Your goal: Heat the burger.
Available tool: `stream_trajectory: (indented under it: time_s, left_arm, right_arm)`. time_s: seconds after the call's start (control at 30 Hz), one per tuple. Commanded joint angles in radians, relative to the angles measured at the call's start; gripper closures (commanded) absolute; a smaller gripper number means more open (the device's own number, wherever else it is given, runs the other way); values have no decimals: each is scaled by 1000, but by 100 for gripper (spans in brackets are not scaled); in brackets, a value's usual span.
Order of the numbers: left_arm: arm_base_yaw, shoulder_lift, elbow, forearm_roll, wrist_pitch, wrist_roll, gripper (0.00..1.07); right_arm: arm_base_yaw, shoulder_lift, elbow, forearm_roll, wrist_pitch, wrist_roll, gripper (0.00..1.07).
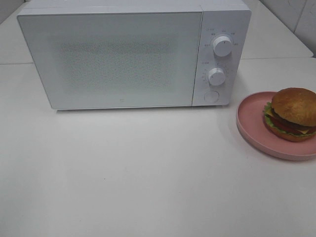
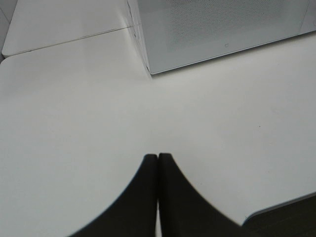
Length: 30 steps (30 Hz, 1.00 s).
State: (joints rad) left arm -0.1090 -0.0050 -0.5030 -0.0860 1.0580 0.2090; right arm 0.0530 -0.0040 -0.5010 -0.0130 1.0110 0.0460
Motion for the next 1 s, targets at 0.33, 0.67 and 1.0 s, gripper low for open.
stream_trajectory:
  time_s: [0.33,0.67,1.0]
  left_arm:
    - [2,-20,4,-7,-15,2,106]
    - [2,-20,4,-7,-15,2,106]
    - [42,-24,4,-2,-15,2,106]
  right_arm:
    - [0,-27,2,-7,-12,6,37]
    - [0,-27,2,-7,-12,6,37]
    - [0,-27,2,-7,-12,6,37]
